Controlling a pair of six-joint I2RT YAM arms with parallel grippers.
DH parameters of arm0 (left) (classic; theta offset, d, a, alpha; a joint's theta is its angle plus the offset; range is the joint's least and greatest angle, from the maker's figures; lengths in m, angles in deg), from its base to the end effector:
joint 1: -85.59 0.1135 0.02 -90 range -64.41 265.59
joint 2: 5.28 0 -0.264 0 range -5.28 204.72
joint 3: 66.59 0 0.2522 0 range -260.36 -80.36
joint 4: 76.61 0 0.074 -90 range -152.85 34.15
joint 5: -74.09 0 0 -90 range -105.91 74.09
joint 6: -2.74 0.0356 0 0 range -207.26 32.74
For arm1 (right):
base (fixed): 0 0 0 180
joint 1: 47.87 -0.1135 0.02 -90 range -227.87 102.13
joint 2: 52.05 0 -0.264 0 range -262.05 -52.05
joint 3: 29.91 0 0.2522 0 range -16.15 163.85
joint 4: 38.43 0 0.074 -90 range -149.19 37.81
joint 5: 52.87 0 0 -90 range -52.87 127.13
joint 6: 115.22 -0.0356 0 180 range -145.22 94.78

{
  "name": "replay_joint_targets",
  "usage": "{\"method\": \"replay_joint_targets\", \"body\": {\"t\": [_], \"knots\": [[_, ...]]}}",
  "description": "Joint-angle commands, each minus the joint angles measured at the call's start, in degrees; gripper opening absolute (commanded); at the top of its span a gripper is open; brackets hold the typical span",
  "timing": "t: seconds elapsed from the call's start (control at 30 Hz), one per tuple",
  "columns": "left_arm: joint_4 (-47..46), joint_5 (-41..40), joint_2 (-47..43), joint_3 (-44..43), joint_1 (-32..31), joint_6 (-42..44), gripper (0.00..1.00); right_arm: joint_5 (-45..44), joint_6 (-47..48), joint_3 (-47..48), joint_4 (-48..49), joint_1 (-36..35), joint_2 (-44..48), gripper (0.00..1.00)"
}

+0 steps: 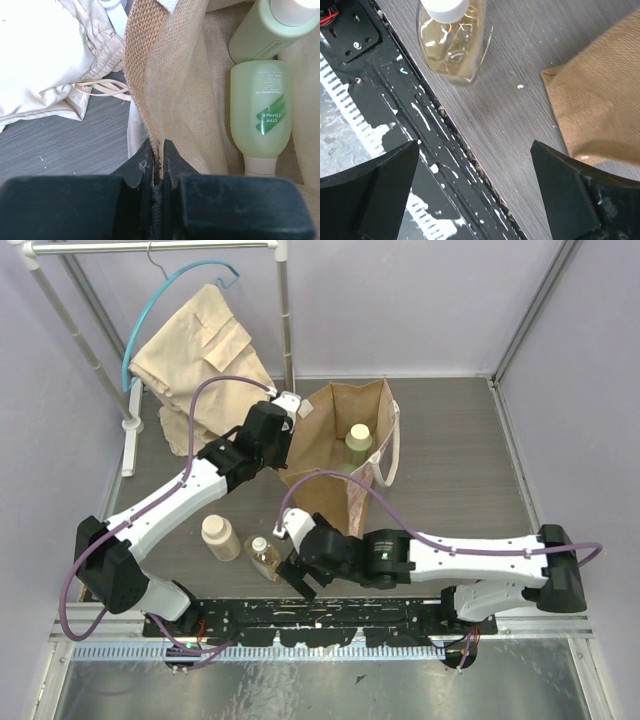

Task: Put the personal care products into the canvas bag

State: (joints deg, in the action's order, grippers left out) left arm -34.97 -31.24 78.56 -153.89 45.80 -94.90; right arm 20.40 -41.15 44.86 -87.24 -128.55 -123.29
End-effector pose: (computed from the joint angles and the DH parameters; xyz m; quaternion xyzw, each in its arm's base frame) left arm 0.2585 -0.2030 0.3242 0.1908 0.8727 -0.0643 0.4447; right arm 0.0527 0.2577 0.3022 -0.4432 0.8024 0.1915 0.3508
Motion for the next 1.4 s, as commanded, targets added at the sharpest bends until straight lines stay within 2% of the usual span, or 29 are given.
{"method": "replay_joint_targets", "body": {"t": [0.0,0.27,1.0,1.1,1.23,1.27,1.37], "knots": [[1.8,-0.37,-0.51,-2.29,0.2,1.02,0.0,-1.18,-0.29,-1.25,11.34,-0.7,-3.72,1.0],[3.17,0.05,-0.71,-2.69,0.2,1.94,0.0,0.25,2.38,-0.58,20.24,-0.69,-12.72,1.0],[1.5,0.13,-2.57,-0.07,0.3,2.63,0.0,-2.12,8.33,7.88,26.63,0.89,-26.2,1.0],[1.26,0.16,-2.63,0.23,0.3,2.72,0.0,-4.08,8.66,8.08,26.91,0.95,-27.6,0.95],[-0.6,0.31,-3.0,1.97,0.4,2.47,0.0,-5.57,8.85,6.97,29.45,0.9,-28.43,0.84],[-0.89,0.26,-2.98,2.46,0.39,2.38,0.0,-5.4,8.68,6.94,29.52,0.93,-28.79,0.77],[-1.08,0.09,-2.91,3.03,0.37,2.34,0.0,-5.95,7.97,6.61,29.35,0.88,-29.13,0.44]]}}
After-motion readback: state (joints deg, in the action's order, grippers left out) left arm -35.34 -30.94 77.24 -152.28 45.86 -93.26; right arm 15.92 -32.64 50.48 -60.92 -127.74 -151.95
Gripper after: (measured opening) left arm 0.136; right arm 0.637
